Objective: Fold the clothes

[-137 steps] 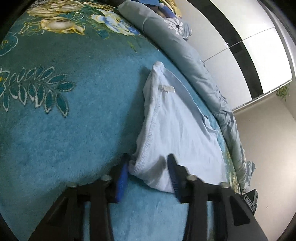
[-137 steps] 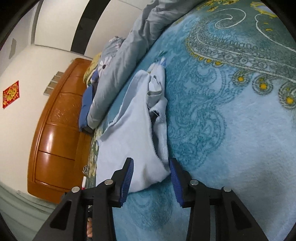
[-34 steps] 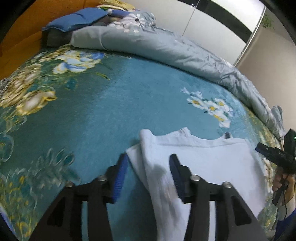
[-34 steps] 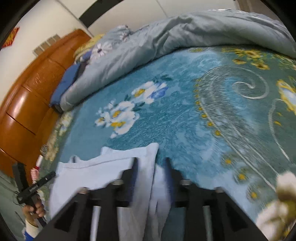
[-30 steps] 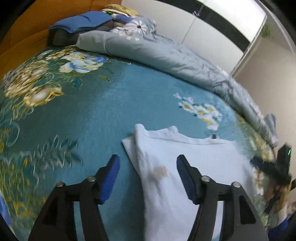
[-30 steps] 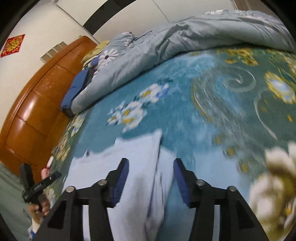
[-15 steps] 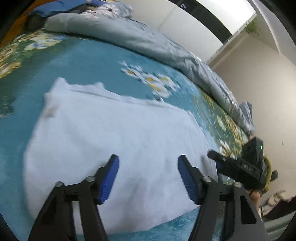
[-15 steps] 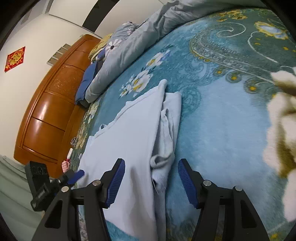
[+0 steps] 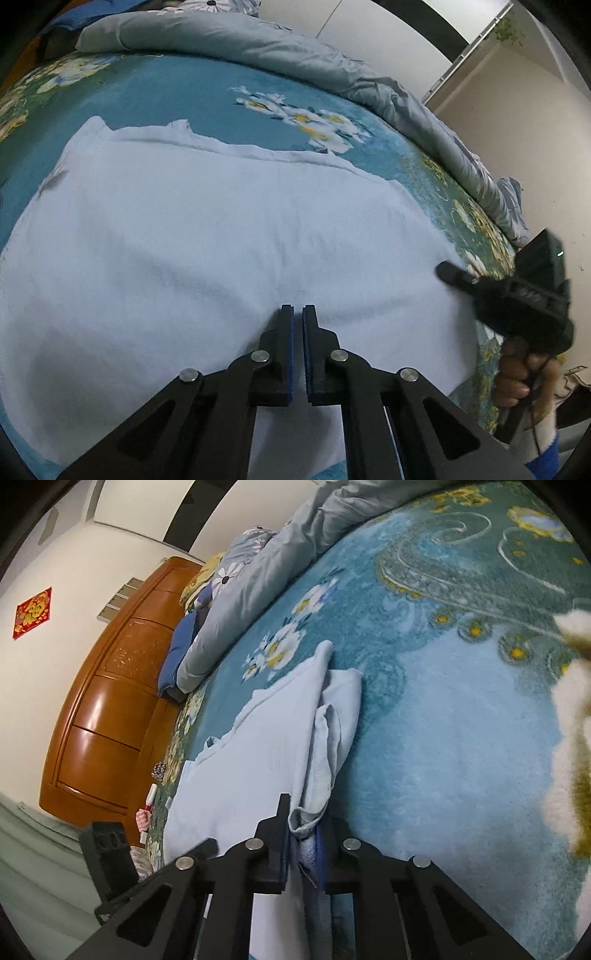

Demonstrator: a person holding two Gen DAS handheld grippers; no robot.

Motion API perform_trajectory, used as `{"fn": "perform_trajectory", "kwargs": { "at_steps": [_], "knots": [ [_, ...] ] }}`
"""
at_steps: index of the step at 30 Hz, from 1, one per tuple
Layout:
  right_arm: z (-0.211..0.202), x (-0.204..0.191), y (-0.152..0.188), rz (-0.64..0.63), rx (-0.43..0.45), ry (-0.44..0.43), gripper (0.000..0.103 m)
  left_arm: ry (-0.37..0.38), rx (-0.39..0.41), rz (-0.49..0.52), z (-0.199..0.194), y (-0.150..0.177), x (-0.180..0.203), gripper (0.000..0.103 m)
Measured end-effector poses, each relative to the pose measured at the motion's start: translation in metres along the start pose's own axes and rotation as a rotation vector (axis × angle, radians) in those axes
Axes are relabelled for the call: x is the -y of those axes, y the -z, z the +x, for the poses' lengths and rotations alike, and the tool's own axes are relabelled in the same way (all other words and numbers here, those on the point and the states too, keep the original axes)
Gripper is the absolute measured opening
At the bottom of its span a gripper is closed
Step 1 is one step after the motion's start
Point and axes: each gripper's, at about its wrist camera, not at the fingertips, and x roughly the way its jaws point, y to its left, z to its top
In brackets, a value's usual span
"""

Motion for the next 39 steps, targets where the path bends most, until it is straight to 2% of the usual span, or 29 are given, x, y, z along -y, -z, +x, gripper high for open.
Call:
{"fn": "perform_trajectory", "kwargs": {
  "at_steps": [2, 5, 9, 12, 16, 18, 22, 28, 32, 34, 36, 39],
  "knots": [
    [-0.003, -0.011, -0.003, -0.028, 0.005, 0.016, 0.011, -0.009, 0.005, 0.013, -0.001, 0.0, 0.002, 0.004],
    [-0.007, -0.025, -0.006, -0.065, 0.008, 0.047, 0.011, 0.036, 0.009, -0.017, -0.004, -0.009, -0.001, 0.004],
    [-0.012, -0.042, -0.009, -0.096, 0.008, 0.073, 0.011, 0.04, 0.05, -0.044, -0.009, -0.039, -0.003, 0.004],
    [-0.012, -0.054, -0.012, -0.121, 0.008, 0.097, 0.011, 0.032, 0.019, -0.067, 0.006, -0.055, -0.004, 0.004],
    [-0.012, -0.063, -0.013, -0.139, 0.004, 0.118, 0.011, -0.001, -0.055, -0.06, 0.032, -0.055, -0.005, 0.004],
    [-0.011, -0.066, -0.014, -0.146, -0.003, 0.132, 0.011, 0.015, -0.041, -0.069, 0.027, -0.053, -0.006, 0.004],
    [-0.012, -0.077, -0.015, -0.163, -0.007, 0.158, 0.011, 0.105, 0.004, -0.095, -0.011, -0.025, -0.015, 0.004],
    [-0.017, -0.11, -0.017, -0.231, -0.002, 0.203, 0.011, 0.106, -0.004, -0.044, -0.033, 0.037, -0.014, 0.004],
    [-0.016, -0.13, -0.012, -0.254, -0.005, 0.227, 0.011, 0.078, -0.005, -0.013, -0.026, 0.054, -0.011, 0.004],
    [-0.015, -0.141, -0.009, -0.267, -0.008, 0.244, 0.011, 0.107, -0.002, -0.031, -0.034, 0.055, -0.014, 0.004],
    [-0.013, -0.156, -0.008, -0.286, -0.009, 0.262, 0.011, 0.167, 0.038, -0.065, -0.053, 0.058, -0.026, 0.004],
    [-0.009, -0.183, -0.009, -0.326, -0.012, 0.277, 0.011, 0.138, 0.11, -0.086, -0.081, 0.064, -0.046, 0.004]
  ]
}}
